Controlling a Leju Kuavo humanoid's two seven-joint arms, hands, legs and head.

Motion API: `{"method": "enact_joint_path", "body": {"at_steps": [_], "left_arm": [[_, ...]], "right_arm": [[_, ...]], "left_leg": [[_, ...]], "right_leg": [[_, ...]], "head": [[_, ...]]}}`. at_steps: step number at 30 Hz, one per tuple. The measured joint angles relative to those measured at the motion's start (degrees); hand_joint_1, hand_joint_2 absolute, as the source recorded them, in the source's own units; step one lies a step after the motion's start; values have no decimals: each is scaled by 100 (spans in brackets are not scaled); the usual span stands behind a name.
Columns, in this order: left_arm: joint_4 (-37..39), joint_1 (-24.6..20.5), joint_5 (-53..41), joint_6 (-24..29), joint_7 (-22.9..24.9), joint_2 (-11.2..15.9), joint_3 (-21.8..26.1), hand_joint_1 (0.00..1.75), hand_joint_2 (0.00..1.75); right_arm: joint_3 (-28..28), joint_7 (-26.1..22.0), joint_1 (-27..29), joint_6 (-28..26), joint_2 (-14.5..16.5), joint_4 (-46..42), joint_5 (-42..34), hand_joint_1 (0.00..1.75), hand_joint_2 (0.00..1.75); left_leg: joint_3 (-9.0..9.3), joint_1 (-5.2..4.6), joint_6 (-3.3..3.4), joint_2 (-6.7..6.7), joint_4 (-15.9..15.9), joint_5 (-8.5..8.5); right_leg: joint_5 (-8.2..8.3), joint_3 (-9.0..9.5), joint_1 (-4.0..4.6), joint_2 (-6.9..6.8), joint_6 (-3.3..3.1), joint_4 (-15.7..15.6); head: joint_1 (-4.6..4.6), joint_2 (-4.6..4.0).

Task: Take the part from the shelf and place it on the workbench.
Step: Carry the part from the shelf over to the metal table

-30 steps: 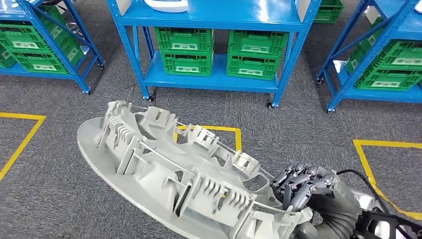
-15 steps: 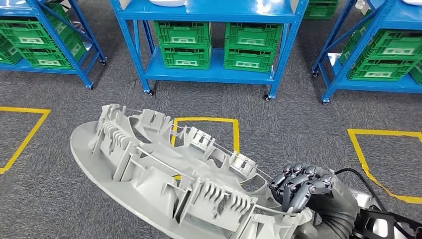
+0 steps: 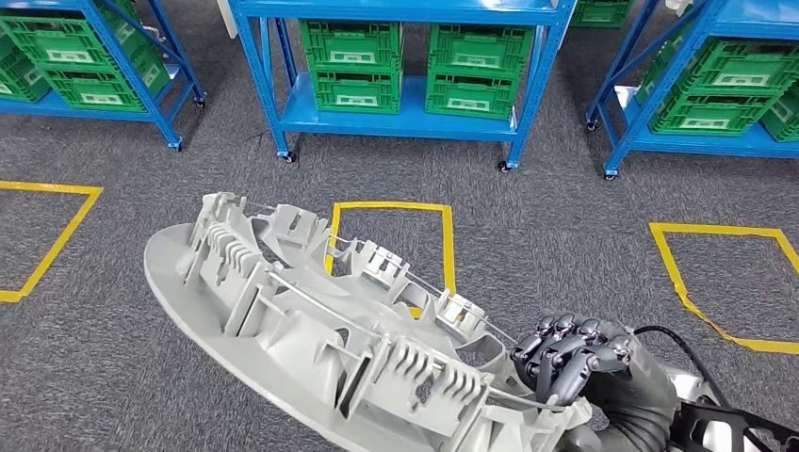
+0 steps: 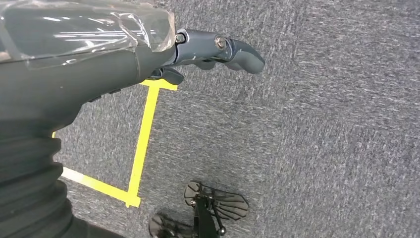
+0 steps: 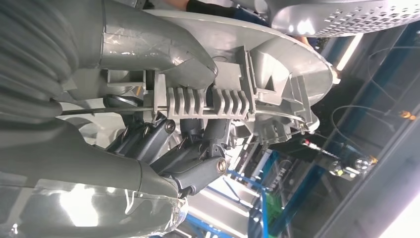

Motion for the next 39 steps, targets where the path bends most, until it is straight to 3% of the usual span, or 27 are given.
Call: {"method": "enact_joint_path", "body": {"at_steps": [1, 3, 4, 6, 8, 9, 10, 11, 13, 15, 16, 17, 19, 21, 23, 24, 25, 26, 28, 30, 31, 32, 33, 34, 35, 37, 39], "left_arm": [[-9, 7, 18, -2, 7, 1, -1, 0, 175], [-34, 29, 63, -3, 39, 5, 0, 0, 175], [-48, 44, 87, -4, 61, 6, 0, 0, 175], [-73, 69, 121, -13, 86, 7, 0, 0, 175], [-83, 76, 132, -27, 94, 8, 0, 0, 175], [-85, 76, 133, -33, 95, 10, -1, 0, 175], [-85, 76, 133, -39, 96, 10, -2, 0, 175], [-85, 75, 133, -43, 97, 10, -5, 0, 175], [-91, 73, 135, -46, 97, 11, -20, 0, 175], [-110, 73, 137, -49, 98, 19, -45, 0, 175], [-121, 72, 139, -50, 98, 21, -57, 0, 175], [-129, 73, 141, -51, 101, 26, -64, 0, 175], [-135, 75, 142, -51, 105, 25, -71, 0, 175], [-138, 75, 142, -51, 108, 21, -79, 0, 175], [-142, 74, 142, -54, 103, 16, -87, 0, 175], [-142, 76, 144, -68, 94, 13, -91, 0, 175], [-142, 76, 147, -87, 80, 9, -96, 0, 175], [-142, 77, 149, -112, 64, 7, -102, 0, 175], [-143, 77, 147, -150, 41, 5, -107, 0, 175], [-143, 77, 127, -161, 25, 1, -110, 0, 175], [-144, 78, 114, -158, 16, -1, -111, 0, 175], [-144, 80, 102, -152, 9, -2, -111, 0, 175], [-145, 83, 90, -139, -1, 2, -110, 0, 175], [-145, 86, 76, -125, -13, 5, -108, 0, 175], [-144, 88, 62, -111, -27, 6, -107, 0, 175], [-139, 93, 34, -93, -58, 5, -103, 0, 175], [-134, 93, 15, -89, -78, 5, -101, 0, 175]], "right_arm": [[0, -22, 6, 11, 0, 4, -4, 166, 175], [4, -83, 12, 52, 7, 26, -13, 166, 175], [7, -107, 7, 73, 13, 39, -15, 166, 175], [11, -137, -8, 94, 31, 67, -15, 166, 175], [15, -152, -18, 96, 50, 91, -16, 166, 175], [17, -155, -19, 96, 58, 104, -16, 166, 175], [19, -157, -20, 96, 65, 116, -15, 166, 175], [19, -156, -20, 96, 69, 128, -15, 166, 175], [20, -157, -24, 96, 75, 142, -14, 166, 175], [19, -159, -38, 96, 81, 145, -15, 166, 175], [20, -161, -50, 96, 85, 146, -15, 166, 175], [20, -162, -60, 96, 88, 148, -15, 166, 175], [21, -165, -71, 96, 92, 152, -17, 166, 175], [18, -165, -76, 98, 94, 158, -18, 166, 175], [16, -166, -81, 97, 94, 168, -17, 166, 175], [16, -166, -80, 96, 94, 175, -14, 166, 175], [15, -166, -80, 94, 94, 180, -10, 166, 175], [13, -167, -80, 90, 93, 184, -7, 166, 175], [7, -168, -82, 83, 93, 186, -1, 166, 175], [0, -171, -88, 81, 93, 185, 10, 166, 175], [-2, -173, -89, 81, 93, 185, 19, 166, 175], [-2, -176, -88, 81, 93, 184, 26, 166, 175], [1, -178, -85, 81, 96, 185, 32, 166, 175], [3, -178, -86, 81, 99, 186, 37, 166, 175], [7, -179, -87, 82, 103, 187, 37, 166, 175], [14, -178, -93, 92, 110, 188, 31, 166, 175], [23, -178, -95, 100, 113, 194, 14, 166, 175]], "left_leg": [[-43, -2, -33, 0, 18, 56], [-94, 20, -96, -4, 14, 158], [-133, 35, -131, -15, 58, 83], [-251, 71, -206, -36, 437, -401], [-389, 97, -273, -46, 1185, -1004], [-411, 107, -292, -47, 1515, -1135], [-353, 116, -300, -47, 1690, -1116], [-198, 122, -299, -47, 1665, -988], [399, 126, -266, -61, 1056, -760], [1038, 99, -199, -88, 176, -881], [1199, 76, -158, -98, -97, -970], [1242, 49, -113, -96, -229, -999], [1130, 44, -7, -69, -272, -847], [961, 56, 93, -30, -317, -638], [752, 35, 139, -9, -310, -461], [647, 23, 142, -4, -300, -375], [537, 13, 142, -1, -285, -292], [425, 6, 137, 1, -263, -213], [201, -1, 112, -1, -195, -74], [28, -20, 66, -4, -100, 36], [-22, -24, 38, -3, -72, 94], [-60, -24, 5, -1, -64, 151], [-85, -13, -29, 2, -73, 206], [-119, 3, -65, -5, -65, 197], [-166, 19, -106, -16, 5, 80], [-319, 60, -189, -40, 461, -450], [-501, 95, -254, -46, 1233, -933]], "right_leg": [[-59, 85, 20, 2, -54, -176], [0, -9, 25, -3, -147, -201], [63, -69, 16, -11, -199, -193], [217, -219, -12, -28, -278, -197], [380, -395, -4, -30, -300, -187], [463, -491, -2, -29, -294, -179], [543, -593, -1, -28, -283, -168], [617, -696, -1, -26, -269, -157], [756, -865, -1, -21, -233, -140], [883, -946, 13, -21, -171, -145], [944, -958, 12, -26, -134, -157], [1010, -965, 9, -32, -91, -184], [1049, -1020, -4, -33, -44, -189], [678, -1187, -1, -21, -99, 150], [90, -1375, -1, -15, -166, 906], [-74, -1420, -3, -14, -149, 1284], [-112, -1404, -5, -13, -104, 1547], [-45, -1306, -6, -13, -45, 1635], [152, -792, -4, -12, 24, 1167], [64, -87, 25, -15, -34, 217], [-24, 121, 42, -15, -78, -121], [-84, 209, 65, -15, -124, -312], [-79, 170, 62, -15, -168, -343], [-31, 118, 55, -18, -211, -338], [24, 65, 44, -23, -262, -336], [156, -60, 25, -34, -325, -341], [289, -211, 25, -36, -330, -335]], "head": [[-2, 0], [-1, 0], [-5, 1], [-16, 1], [-25, 1], [-25, 1], [-26, 1], [-27, 1], [-28, 1], [-24, 1], [-27, 0], [-29, 0], [-37, -1], [-23, 0], [-11, 0], [-10, 0], [-10, 0], [-9, 0], [-8, 1], [-15, 0], [-15, 0], [-15, 0], [-14, 0], [-6, 0], [-9, -1], [-21, -1], [-30, -1]]}}
